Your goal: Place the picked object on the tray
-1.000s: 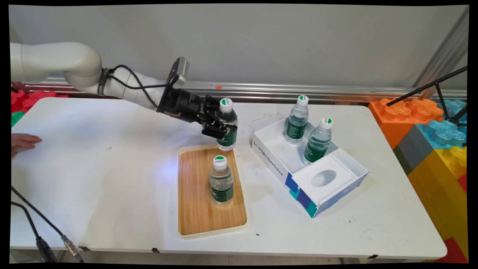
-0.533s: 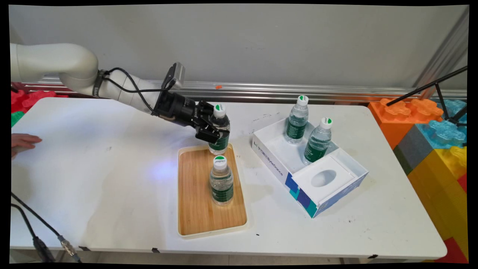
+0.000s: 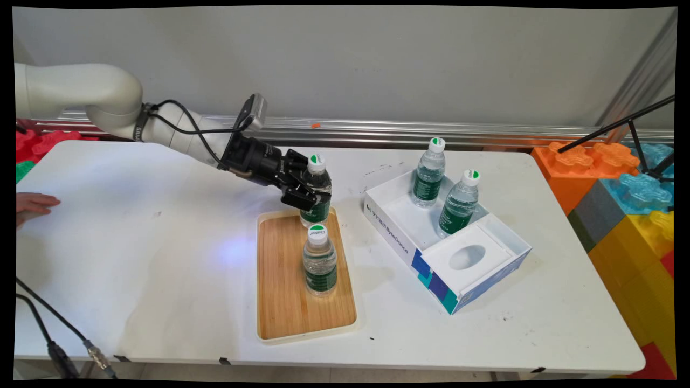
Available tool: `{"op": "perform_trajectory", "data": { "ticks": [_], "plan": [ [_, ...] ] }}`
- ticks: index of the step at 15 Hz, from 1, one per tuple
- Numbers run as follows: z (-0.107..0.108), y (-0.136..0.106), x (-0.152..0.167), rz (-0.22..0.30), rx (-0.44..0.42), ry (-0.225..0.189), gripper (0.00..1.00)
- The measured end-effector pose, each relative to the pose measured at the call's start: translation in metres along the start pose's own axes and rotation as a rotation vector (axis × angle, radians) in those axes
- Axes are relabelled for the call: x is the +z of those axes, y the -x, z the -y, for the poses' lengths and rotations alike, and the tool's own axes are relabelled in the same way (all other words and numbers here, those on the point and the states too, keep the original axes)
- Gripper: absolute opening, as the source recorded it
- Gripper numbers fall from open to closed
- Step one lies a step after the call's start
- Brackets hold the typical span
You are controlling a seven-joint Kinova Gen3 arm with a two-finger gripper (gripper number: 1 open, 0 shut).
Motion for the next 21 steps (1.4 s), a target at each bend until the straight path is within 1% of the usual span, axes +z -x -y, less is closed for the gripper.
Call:
{"op": "perform_trajectory", "data": {
  "ticks": [5,7,14,21],
  "plan": [
    [0.009,0.000,0.000,-0.006,0.002,-0.032,0.00],
    [0.011,0.001,0.000,-0.003,-0.002,-0.038,0.00],
    [0.014,0.004,0.001,0.010,-0.029,-0.041,0.00],
    [0.015,0.005,0.004,0.011,-0.056,-0.037,0.00]
  ]
}}
